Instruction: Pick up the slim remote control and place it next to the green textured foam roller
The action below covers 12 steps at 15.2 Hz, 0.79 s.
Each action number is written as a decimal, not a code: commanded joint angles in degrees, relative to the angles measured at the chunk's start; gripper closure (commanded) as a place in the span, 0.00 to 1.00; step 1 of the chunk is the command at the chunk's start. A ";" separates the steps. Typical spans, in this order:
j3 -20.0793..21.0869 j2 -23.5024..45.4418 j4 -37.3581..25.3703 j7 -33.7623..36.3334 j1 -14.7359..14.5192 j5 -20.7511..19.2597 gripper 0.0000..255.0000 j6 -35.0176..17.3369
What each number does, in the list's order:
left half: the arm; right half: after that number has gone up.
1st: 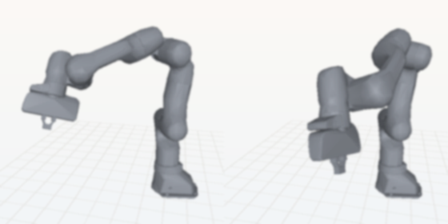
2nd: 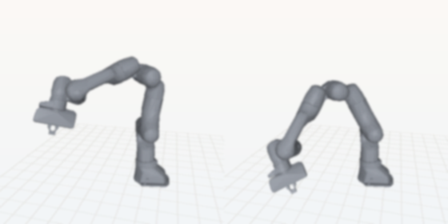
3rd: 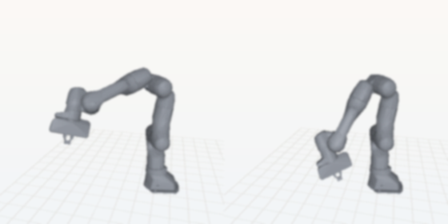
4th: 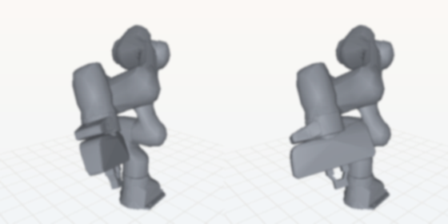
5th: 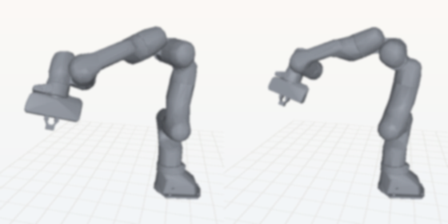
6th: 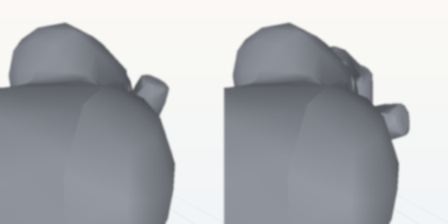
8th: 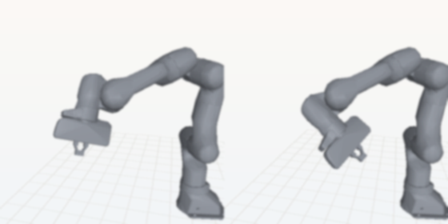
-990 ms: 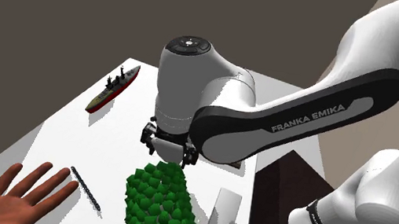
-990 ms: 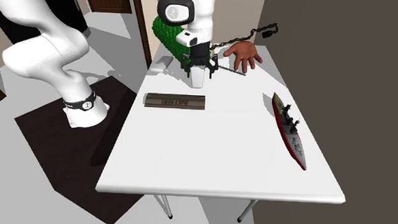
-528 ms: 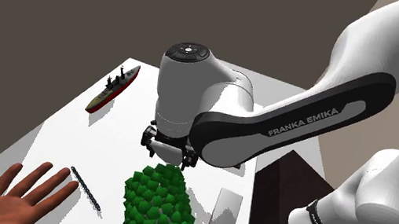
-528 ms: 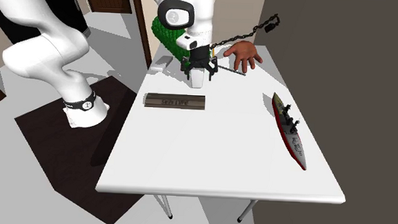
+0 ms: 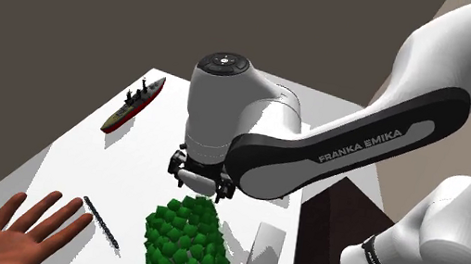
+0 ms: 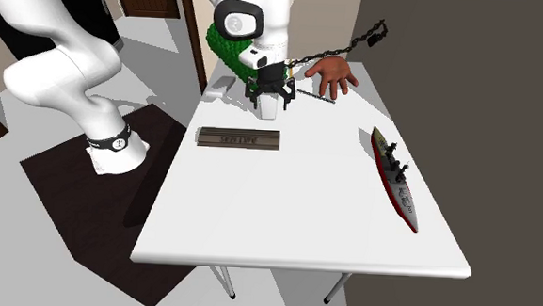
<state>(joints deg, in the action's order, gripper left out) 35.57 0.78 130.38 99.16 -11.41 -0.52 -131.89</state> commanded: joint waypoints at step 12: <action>0.16 -3.40 -3.09 -2.00 -0.26 2.99 0.00 7.13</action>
